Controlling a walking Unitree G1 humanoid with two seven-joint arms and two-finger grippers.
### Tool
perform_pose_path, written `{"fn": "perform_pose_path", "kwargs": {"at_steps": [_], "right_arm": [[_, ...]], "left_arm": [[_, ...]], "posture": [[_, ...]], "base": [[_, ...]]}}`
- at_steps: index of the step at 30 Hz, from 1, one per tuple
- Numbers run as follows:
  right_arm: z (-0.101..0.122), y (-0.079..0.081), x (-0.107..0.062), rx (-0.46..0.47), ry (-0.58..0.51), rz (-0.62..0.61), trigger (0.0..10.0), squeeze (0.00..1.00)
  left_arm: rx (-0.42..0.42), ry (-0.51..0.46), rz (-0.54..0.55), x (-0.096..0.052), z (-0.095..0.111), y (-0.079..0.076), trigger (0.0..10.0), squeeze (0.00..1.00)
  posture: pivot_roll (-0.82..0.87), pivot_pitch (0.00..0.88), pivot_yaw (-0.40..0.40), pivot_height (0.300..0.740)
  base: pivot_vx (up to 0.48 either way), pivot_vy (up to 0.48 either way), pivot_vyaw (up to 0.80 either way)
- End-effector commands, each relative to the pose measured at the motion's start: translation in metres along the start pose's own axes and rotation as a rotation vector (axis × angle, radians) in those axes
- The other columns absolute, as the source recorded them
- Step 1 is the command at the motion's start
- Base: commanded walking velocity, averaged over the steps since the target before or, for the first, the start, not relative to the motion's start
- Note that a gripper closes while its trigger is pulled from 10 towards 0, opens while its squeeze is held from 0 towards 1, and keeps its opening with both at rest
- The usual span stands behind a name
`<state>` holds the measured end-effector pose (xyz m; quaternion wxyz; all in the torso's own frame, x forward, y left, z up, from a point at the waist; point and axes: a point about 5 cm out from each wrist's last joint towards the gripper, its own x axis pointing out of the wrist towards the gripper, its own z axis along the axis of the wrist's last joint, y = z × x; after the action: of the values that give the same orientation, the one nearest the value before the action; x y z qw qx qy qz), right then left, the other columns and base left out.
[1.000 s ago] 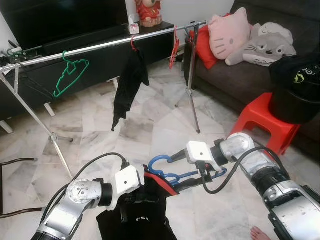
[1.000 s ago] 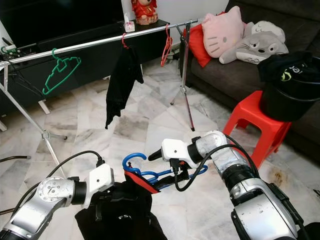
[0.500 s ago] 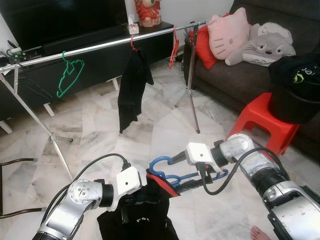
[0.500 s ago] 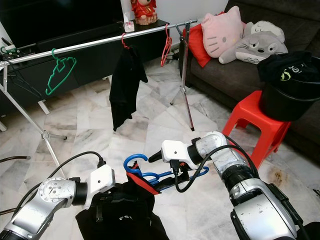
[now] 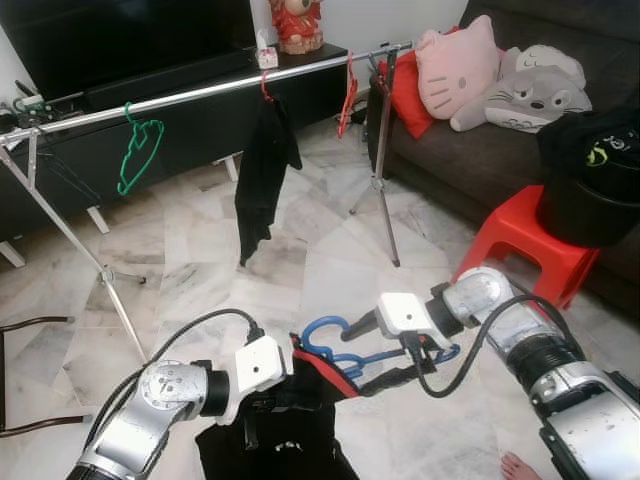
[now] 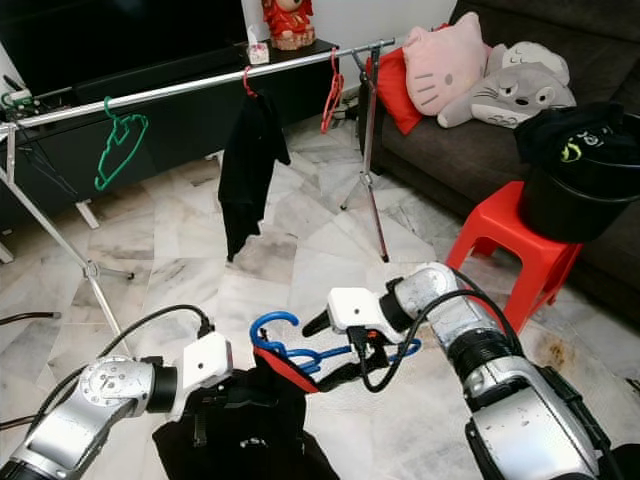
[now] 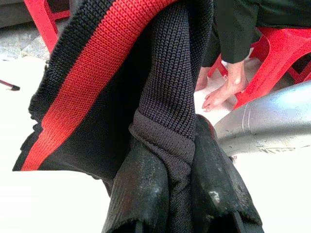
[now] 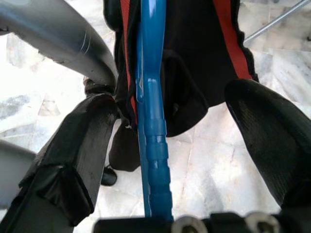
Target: Hang hanger
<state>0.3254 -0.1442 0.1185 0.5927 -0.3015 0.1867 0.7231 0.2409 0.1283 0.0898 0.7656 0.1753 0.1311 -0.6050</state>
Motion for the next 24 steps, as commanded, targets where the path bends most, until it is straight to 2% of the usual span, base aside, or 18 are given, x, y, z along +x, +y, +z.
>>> {"fn": "perform_pose_path", "kwargs": {"at_steps": [1,3,4,5,9,10,24], "right_arm": [[0.0089,-0.0058,-0.0051,-0.043,0.025,0.027,10.0,0.0],[0.0103,-0.0068,-0.0053,-0.047,0.026,0.031,9.9,0.0],[0.0109,-0.0073,-0.005,-0.047,0.026,0.029,4.5,0.0],[0.0114,-0.0078,-0.0049,-0.048,0.025,0.029,2.0,0.0],[0.0119,-0.008,-0.0047,-0.049,0.024,0.031,2.0,0.0],[0.0127,-0.0076,-0.0036,-0.051,0.019,0.041,0.0,0.0],[0.0129,-0.0062,-0.0024,-0.048,0.011,0.07,0.0,0.0]], "left_arm": [[0.035,-0.017,-0.007,-0.0002,0.0068,-0.0012,10.0,0.0],[0.036,-0.012,-0.009,0.0001,0.006,-0.0018,10.0,0.0],[0.036,-0.012,-0.009,0.0002,0.006,-0.0018,10.0,0.0],[0.036,-0.012,-0.009,0.0003,0.0061,-0.0018,10.0,0.0],[0.036,-0.013,-0.009,0.0003,0.0064,-0.0018,10.0,0.0],[0.035,-0.013,-0.009,0.0004,0.0065,-0.0019,10.0,0.0],[0.029,-0.015,-0.013,0.001,0.0063,-0.0033,10.0,0.0]], "posture": [[-0.18,0.0,0.053,0.732],[-0.18,0.0,0.051,0.732],[-0.18,0.0,0.051,0.732],[-0.18,0.0,0.052,0.732],[-0.18,0.0,0.052,0.732],[-0.17,0.0,0.051,0.732],[-0.18,0.001,0.05,0.732]], "base": [[0.0,0.0,0.0],[0.0,0.0,0.0],[0.0,0.0,0.0],[0.0,0.0,0.0],[0.0,0.0,0.0],[0.0,0.0,0.0],[0.0,0.0,0.0]]}}
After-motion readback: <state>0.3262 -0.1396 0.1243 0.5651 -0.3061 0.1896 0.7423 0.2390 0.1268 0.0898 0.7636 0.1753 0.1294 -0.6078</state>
